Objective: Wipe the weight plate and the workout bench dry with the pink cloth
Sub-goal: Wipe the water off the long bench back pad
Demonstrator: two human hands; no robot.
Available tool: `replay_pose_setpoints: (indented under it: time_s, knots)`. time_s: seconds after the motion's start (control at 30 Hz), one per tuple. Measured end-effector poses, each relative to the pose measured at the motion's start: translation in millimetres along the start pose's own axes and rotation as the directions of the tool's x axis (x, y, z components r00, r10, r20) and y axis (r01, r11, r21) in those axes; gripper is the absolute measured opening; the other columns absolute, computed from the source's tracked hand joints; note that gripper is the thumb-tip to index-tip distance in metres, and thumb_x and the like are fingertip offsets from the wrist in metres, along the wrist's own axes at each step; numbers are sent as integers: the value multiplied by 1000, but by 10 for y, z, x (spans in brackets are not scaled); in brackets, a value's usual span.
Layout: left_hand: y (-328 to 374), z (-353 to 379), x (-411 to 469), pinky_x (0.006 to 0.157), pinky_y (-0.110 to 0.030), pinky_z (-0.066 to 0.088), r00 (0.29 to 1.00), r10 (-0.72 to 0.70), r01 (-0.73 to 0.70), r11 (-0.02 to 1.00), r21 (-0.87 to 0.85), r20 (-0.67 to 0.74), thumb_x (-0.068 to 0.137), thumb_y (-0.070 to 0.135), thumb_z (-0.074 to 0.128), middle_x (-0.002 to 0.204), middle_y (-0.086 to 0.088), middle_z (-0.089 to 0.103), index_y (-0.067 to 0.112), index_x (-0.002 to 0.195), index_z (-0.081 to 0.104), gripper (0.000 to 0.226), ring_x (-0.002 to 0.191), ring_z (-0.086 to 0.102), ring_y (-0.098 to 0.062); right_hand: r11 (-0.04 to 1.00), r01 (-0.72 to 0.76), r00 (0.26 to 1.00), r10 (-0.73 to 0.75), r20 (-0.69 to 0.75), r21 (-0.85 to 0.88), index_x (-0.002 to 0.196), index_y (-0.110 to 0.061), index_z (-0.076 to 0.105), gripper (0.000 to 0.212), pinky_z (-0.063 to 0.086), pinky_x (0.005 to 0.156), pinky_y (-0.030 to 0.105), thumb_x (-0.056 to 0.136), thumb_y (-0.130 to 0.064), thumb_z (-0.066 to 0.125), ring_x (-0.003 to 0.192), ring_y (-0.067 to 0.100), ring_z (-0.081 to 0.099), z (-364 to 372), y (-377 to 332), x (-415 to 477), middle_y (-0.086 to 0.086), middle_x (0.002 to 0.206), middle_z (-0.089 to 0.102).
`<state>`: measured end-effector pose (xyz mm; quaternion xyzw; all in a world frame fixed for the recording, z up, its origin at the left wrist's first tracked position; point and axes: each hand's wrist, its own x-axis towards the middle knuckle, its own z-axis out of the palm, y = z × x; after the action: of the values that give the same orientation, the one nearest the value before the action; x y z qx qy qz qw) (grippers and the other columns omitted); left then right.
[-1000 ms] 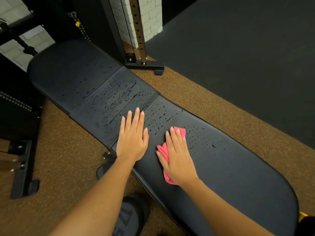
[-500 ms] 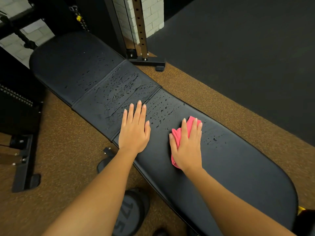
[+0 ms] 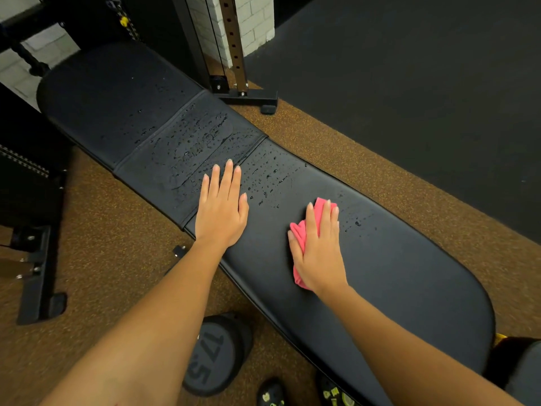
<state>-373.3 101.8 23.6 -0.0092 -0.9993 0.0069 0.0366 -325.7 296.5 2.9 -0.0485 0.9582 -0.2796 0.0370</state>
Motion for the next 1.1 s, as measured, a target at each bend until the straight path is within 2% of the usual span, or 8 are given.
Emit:
replay_pose_setpoints:
  time_s: [0.13, 0.23, 0.33, 0.53, 0.6, 0.73, 0.93, 1.1]
  knots:
    - [0, -8, -7, 115, -46, 13, 1000, 7, -7, 1000, -10, -1, 95, 34, 16, 154, -14, 21, 5, 146, 23, 59, 142, 19, -34, 998, 30, 999, -29, 31, -52, 150, -11, 10, 65, -4, 115, 35, 99, -47, 30, 144, 30, -14, -55, 155, 151, 15, 157, -6]
    - [-2, -17, -8, 115, -46, 11, 1000, 7, -7, 1000, -11, 5, 95, 34, 14, 155, -13, 19, 5, 146, 22, 60, 142, 17, -34, 997, -63, 997, 61, 57, 35, 150, -14, 5, 67, -4, 116, 37, 98, -46, 32, 144, 29, -16, -164, 212, 335, 13, 157, -12]
    - [-4, -10, -5, 116, -45, 11, 1000, 0, 0, 1000, -8, 6, 94, 35, 12, 155, -13, 18, 6, 147, 22, 61, 142, 16, -34, 994, -111, 994, 111, 19, 11, 150, -10, 4, 67, -4, 117, 39, 99, -44, 31, 143, 32, -16, -157, 161, 251, 17, 156, -11]
    - [20, -16, -5, 115, -46, 14, 1000, -5, 5, 1000, -2, 3, 94, 33, 16, 154, -14, 22, 5, 146, 24, 59, 141, 20, -35, 999, -25, 999, 25, 20, -32, 150, -12, 6, 68, -7, 114, 32, 98, -47, 31, 142, 24, -20, -77, 230, -54, 13, 157, -9]
    - [21, -22, -6, 115, -46, 14, 1000, -8, 8, 1000, 0, 4, 95, 33, 16, 154, -14, 22, 5, 146, 24, 59, 141, 21, -35, 997, 12, 1000, -10, 25, -77, 150, -11, 9, 67, -5, 115, 34, 98, -47, 31, 143, 28, -16, -101, 292, 52, 15, 157, -7]
    - [18, -18, -8, 115, -45, 13, 1000, -8, 8, 1000, 5, 3, 95, 33, 15, 154, -13, 21, 6, 146, 23, 59, 141, 19, -34, 999, -47, 998, 48, 32, -24, 150, -11, 6, 68, -4, 116, 36, 98, -46, 32, 144, 29, -14, -211, 381, 360, 15, 157, -10]
    - [9, -5, -5, 116, -45, 12, 1000, -15, 15, 1000, 7, -5, 95, 33, 16, 155, -12, 20, 7, 147, 22, 59, 142, 18, -34, 982, -184, 973, 176, -150, -42, 148, -2, 14, 67, 0, 116, 39, 98, -43, 33, 144, 36, -3, -102, 323, 172, 24, 155, 4]
    - [15, -11, -6, 116, -44, 11, 1000, -16, 16, 1000, -6, -2, 95, 33, 16, 155, -11, 19, 7, 147, 21, 58, 142, 17, -33, 989, -142, 982, 137, -128, -31, 148, -5, 16, 67, 1, 116, 40, 97, -42, 38, 145, 34, -3, -141, 479, 149, 22, 156, 5]
